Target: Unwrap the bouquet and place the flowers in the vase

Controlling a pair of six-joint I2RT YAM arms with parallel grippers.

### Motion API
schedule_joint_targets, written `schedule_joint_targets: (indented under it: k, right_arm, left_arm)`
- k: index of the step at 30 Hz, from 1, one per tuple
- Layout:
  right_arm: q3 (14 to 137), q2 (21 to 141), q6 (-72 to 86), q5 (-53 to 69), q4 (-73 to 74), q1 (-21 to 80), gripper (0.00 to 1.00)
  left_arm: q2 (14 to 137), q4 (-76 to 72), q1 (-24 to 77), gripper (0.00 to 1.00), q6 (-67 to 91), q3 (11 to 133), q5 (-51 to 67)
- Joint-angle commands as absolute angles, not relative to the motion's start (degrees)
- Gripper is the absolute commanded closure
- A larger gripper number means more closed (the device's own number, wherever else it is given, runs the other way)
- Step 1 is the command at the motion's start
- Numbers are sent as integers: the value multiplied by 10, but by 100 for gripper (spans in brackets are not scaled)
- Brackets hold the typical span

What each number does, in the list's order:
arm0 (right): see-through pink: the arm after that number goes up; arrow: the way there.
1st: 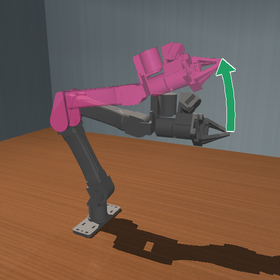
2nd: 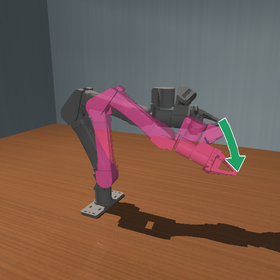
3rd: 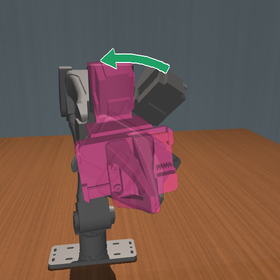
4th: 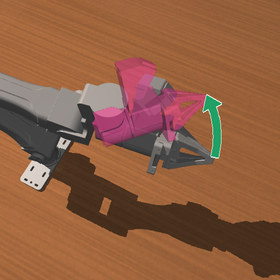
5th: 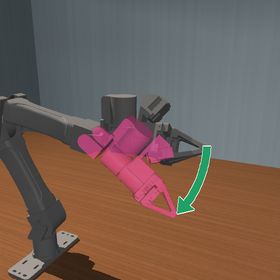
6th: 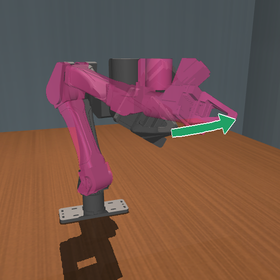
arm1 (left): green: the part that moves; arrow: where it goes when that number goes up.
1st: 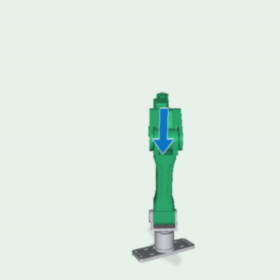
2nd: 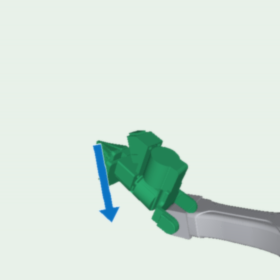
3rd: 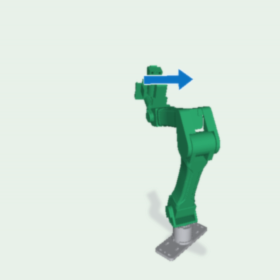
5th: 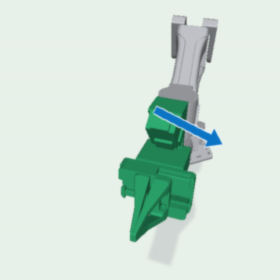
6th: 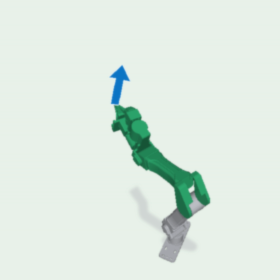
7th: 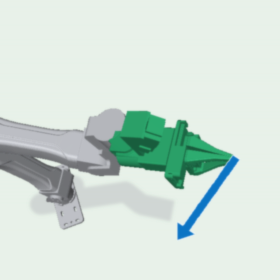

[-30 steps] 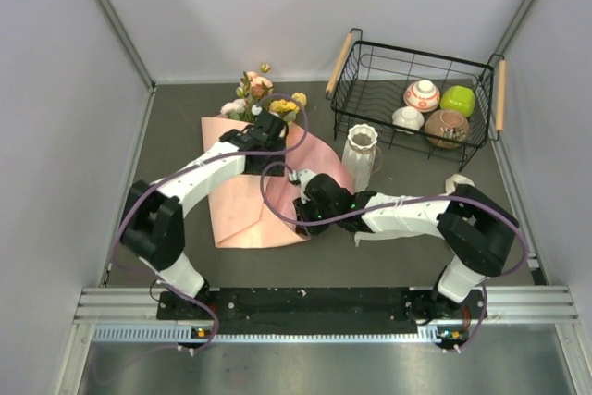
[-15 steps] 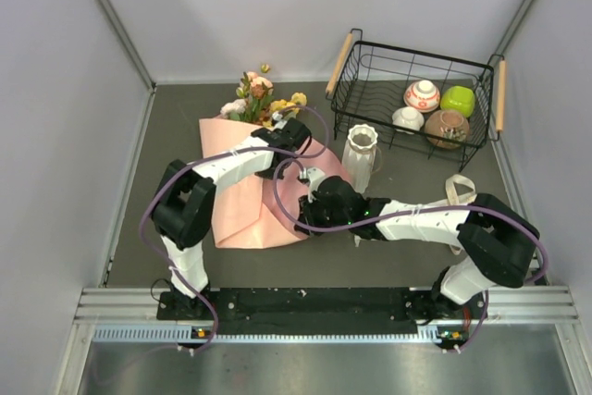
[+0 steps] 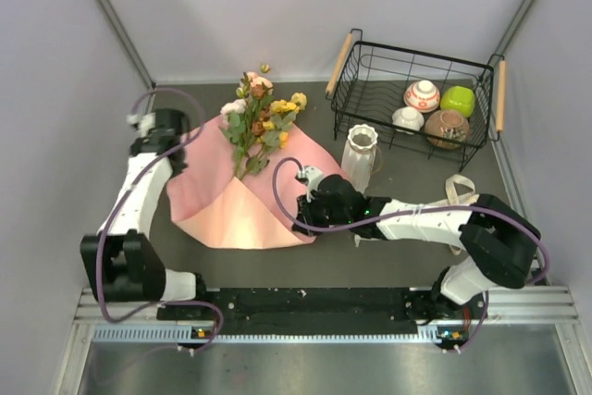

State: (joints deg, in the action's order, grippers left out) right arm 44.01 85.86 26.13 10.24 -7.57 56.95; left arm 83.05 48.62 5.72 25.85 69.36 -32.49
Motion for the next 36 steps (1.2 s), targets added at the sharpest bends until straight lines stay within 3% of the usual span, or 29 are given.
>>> schedule_joint_targets:
  k: [1,2,3,5,6,8,11,14,18,23,25,28,31,32,35,36]
  right_arm:
    - [490,889,258,141,-92,572,84]
    - [499,896,256,148,-89,572,84]
    - [516,902,254,160,-84,571,82]
    - [547,926,246,183,-77,563,78]
    - [560,935,243,203,-71,557,71]
    - [601,968,236,221,-52,544,59]
    - [663,1019,218,255,-15,531,33]
    - [716,1061,193,272,22,528,22]
    - [772,1112,172,281,48,524,16]
    - [830,1166,161,306,58,519,13]
    - [846,1192,150,309,63,516,13]
    - [886,1222,142,326,80,516,18]
    - [914,1233,152,375,77,518,40]
    - [913,1227,156,391,73,522,53]
    - [892,1190,164,400,65,537,70]
    - [882,1179,173,406,58,542,70]
  left_arm:
    - [714,450,-89,100,294,621,-227]
    - [682,442,-107,99,294,604,-222]
    - [669,437,-122,72,296,599,-215]
    - [636,434,-148,34,301,590,-204]
    - [626,431,-149,12,302,588,-187]
    - [604,427,-149,1,302,581,-157]
    - [595,428,-149,1,299,579,-98]
    - [587,437,-149,6,285,578,-9]
    - [577,397,-149,16,267,539,139]
    - [583,367,-149,17,273,483,320]
    - [569,352,-147,17,279,452,335]
    - [544,349,-147,17,276,426,339]
    - [522,372,-147,19,269,427,323]
    - [516,382,-146,19,267,433,314]
    - [486,407,-147,20,265,463,282]
    - [477,412,-147,20,264,482,270]
